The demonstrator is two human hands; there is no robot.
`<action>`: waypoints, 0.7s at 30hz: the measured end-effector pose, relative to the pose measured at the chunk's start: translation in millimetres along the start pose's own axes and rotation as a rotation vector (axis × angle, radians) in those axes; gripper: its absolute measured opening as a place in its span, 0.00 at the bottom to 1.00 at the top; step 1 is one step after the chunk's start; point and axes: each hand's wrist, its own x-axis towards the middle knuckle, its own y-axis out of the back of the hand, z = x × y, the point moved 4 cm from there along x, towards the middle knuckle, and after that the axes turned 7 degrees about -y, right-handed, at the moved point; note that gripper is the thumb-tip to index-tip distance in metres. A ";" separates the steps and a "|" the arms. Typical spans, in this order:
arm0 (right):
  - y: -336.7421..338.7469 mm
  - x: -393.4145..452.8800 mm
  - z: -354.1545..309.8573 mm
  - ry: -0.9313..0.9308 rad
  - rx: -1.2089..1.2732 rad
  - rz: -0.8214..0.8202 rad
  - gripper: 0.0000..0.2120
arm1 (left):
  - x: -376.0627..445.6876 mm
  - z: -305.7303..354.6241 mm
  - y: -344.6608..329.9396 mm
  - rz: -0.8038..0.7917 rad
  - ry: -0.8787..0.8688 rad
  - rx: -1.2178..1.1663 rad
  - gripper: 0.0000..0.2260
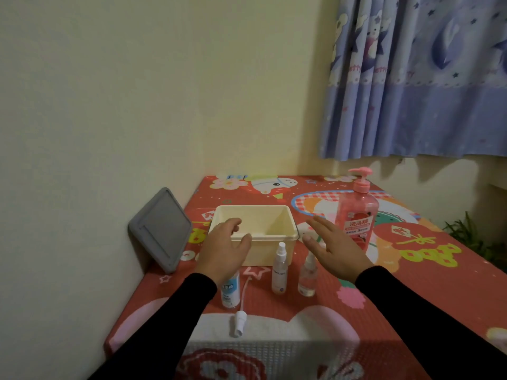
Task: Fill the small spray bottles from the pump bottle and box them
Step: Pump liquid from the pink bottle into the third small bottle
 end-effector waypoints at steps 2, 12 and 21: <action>0.5 2.4 -5.6 0.012 -0.001 0.007 0.29 | -7.4 -15.7 5.8 -0.017 0.072 -0.014 0.22; -3.2 10.4 -25.4 0.019 0.017 -0.014 0.29 | -54.7 -49.1 -2.4 -0.170 0.296 -0.270 0.29; -0.6 9.8 -27.3 0.017 0.018 -0.003 0.28 | -56.1 -38.0 -1.6 -0.137 0.118 -0.113 0.05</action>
